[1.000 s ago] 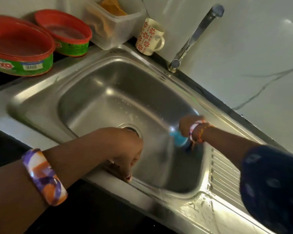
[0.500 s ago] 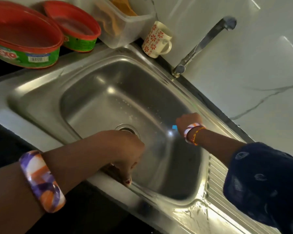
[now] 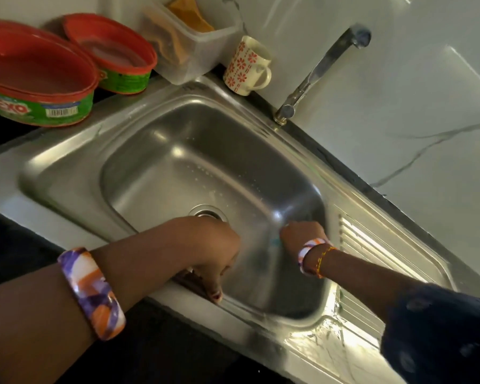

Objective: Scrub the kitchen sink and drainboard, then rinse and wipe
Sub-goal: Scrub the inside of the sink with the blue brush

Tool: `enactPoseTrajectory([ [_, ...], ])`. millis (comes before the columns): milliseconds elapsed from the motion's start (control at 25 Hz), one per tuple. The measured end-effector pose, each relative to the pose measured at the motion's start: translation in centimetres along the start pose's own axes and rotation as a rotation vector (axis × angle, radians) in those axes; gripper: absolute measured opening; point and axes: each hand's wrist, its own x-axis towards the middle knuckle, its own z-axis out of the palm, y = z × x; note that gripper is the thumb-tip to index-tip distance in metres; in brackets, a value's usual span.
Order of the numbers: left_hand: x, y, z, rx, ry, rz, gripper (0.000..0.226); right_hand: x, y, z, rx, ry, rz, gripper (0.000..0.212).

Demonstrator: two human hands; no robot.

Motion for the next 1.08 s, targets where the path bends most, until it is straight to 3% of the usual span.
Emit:
enactPoseTrajectory([
  [120,0.1,0.1,0.0,0.073,0.004,0.044,0.026,-1.7,-1.4,0.4,0.107,-0.112,-0.058,0.03],
  [280,0.7,-0.2,-0.1,0.088,-0.039,0.065,0.018,2.2,4.3,-2.8,-0.062,0.207,0.166,0.029],
  [480,1.6,-0.7,0.1,0.029,-0.14,0.024,0.026,1.5,4.7,-2.0,-0.035,0.196,0.139,0.028],
  [600,1.8,-0.9,0.2,-0.009,-0.142,0.016,0.024,-0.4,0.9,1.9,0.229,0.03,-0.02,0.028],
  [640,1.8,-1.0,0.2,-0.011,-0.135,0.019,0.02,-1.7,-0.8,2.8,0.241,-0.1,-0.132,0.029],
  [680,1.8,-1.0,0.3,-0.012,-0.127,0.021,0.018,-1.9,-1.1,2.9,0.243,-0.116,-0.165,0.03],
  [840,2.0,-0.8,0.2,0.01,-0.128,-0.003,0.021,2.1,5.6,-0.8,-0.002,0.231,0.142,0.029],
  [880,1.9,-0.9,0.2,0.004,-0.139,-0.018,0.022,2.5,5.9,-1.1,-0.042,0.24,0.144,0.029],
  [1040,1.4,-0.8,0.5,0.002,-0.093,-0.034,0.023,-1.0,-1.1,2.3,0.029,0.022,-0.151,0.028],
  [1080,1.3,-0.7,0.5,0.003,-0.077,-0.039,0.026,-1.3,-0.9,2.0,0.069,0.017,-0.154,0.027],
])
